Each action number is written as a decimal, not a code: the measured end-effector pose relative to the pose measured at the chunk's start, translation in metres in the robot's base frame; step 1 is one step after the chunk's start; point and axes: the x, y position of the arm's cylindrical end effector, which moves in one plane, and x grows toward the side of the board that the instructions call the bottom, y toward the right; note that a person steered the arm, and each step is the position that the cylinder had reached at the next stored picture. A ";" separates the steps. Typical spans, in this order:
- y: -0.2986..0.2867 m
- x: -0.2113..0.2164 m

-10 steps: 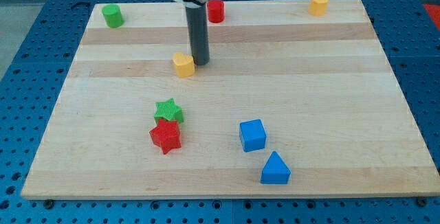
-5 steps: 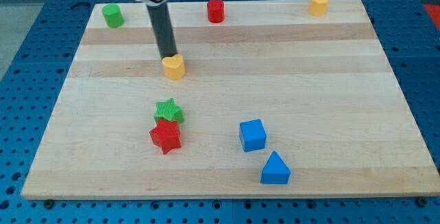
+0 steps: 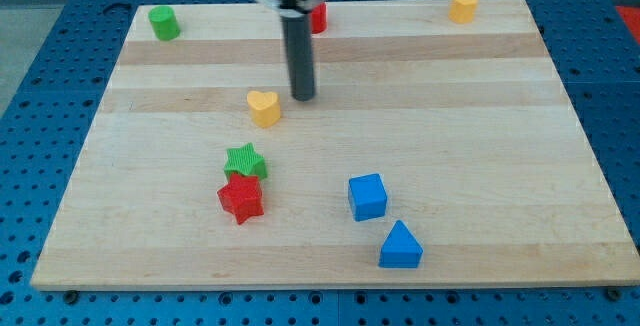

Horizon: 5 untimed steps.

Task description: Move the yellow heart towards center left

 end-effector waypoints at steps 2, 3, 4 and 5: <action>-0.023 0.033; -0.067 0.012; -0.088 0.004; -0.119 0.004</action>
